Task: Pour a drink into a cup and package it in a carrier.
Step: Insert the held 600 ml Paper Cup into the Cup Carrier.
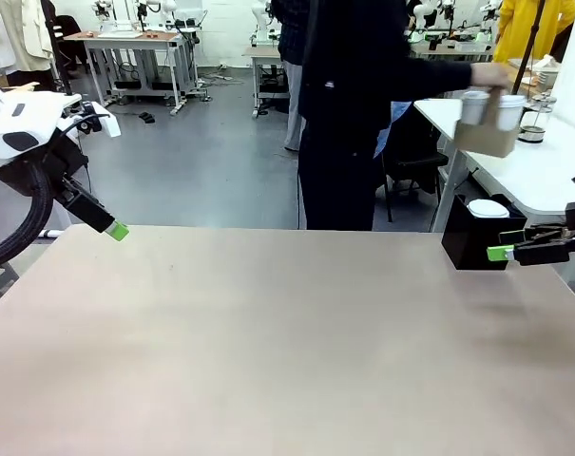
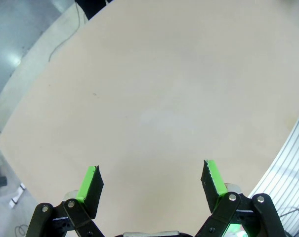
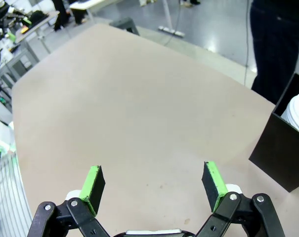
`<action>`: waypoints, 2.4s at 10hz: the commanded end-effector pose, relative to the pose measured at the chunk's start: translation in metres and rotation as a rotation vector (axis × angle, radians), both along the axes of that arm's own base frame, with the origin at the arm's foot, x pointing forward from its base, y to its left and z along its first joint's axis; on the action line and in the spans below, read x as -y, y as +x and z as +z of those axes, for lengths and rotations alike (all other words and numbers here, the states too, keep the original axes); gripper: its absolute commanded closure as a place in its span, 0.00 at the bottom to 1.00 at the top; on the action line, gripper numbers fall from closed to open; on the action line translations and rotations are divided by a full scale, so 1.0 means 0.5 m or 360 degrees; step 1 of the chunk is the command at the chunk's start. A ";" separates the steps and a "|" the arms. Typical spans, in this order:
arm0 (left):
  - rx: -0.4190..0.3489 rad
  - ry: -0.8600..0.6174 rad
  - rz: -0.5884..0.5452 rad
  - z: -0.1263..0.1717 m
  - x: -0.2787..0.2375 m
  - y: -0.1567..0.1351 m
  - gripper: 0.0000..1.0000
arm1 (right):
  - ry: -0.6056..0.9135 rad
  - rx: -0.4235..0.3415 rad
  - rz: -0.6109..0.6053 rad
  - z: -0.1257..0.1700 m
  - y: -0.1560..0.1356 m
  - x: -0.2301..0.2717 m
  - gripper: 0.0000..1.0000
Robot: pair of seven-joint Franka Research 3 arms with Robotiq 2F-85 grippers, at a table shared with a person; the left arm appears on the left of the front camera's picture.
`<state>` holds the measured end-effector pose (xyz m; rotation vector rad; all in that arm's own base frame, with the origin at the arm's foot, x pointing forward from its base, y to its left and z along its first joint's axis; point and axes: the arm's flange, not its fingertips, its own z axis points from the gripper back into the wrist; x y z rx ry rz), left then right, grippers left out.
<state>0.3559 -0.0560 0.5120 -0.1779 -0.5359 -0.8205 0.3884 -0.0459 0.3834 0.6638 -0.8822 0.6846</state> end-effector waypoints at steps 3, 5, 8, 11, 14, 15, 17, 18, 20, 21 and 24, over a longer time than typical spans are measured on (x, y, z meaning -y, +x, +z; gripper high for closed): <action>-0.0001 -0.0010 0.0011 0.001 0.000 -0.001 0.00 | 0.0015 0.0006 0.0007 0.001 0.000 -0.001 0.00; -0.0001 -0.0010 0.0011 0.001 0.000 -0.001 0.00 | 0.0015 0.0006 0.0007 0.001 0.000 -0.001 0.00; -0.0001 -0.0010 0.0011 0.001 0.000 -0.001 0.00 | 0.0015 0.0006 0.0007 0.001 0.000 -0.001 0.00; -0.0001 -0.0010 0.0011 0.001 0.000 -0.001 0.00 | 0.0015 0.0006 0.0007 0.001 0.000 -0.001 0.00; -0.0001 -0.0010 0.0011 0.001 0.000 -0.001 0.00 | 0.0015 0.0006 0.0007 0.001 0.000 -0.001 0.00; -0.0001 -0.0010 0.0011 0.001 0.000 -0.001 0.00 | 0.0015 0.0006 0.0007 0.001 0.000 -0.001 0.00; -0.0001 -0.0010 0.0011 0.001 0.000 -0.001 0.00 | 0.0015 0.0006 0.0007 0.001 0.000 -0.001 0.00; -0.0001 -0.0010 0.0011 0.001 0.000 -0.001 0.00 | 0.0015 0.0006 0.0007 0.001 0.000 -0.001 0.00; -0.0001 -0.0010 0.0011 0.001 0.000 -0.001 0.00 | 0.0015 0.0006 0.0007 0.001 0.000 -0.001 0.00; -0.0001 -0.0010 0.0011 0.001 0.000 -0.001 0.00 | 0.0015 0.0006 0.0007 0.001 0.000 -0.001 0.00; -0.0001 -0.0010 0.0011 0.001 0.000 -0.001 0.00 | 0.0015 0.0006 0.0007 0.001 0.000 -0.001 0.00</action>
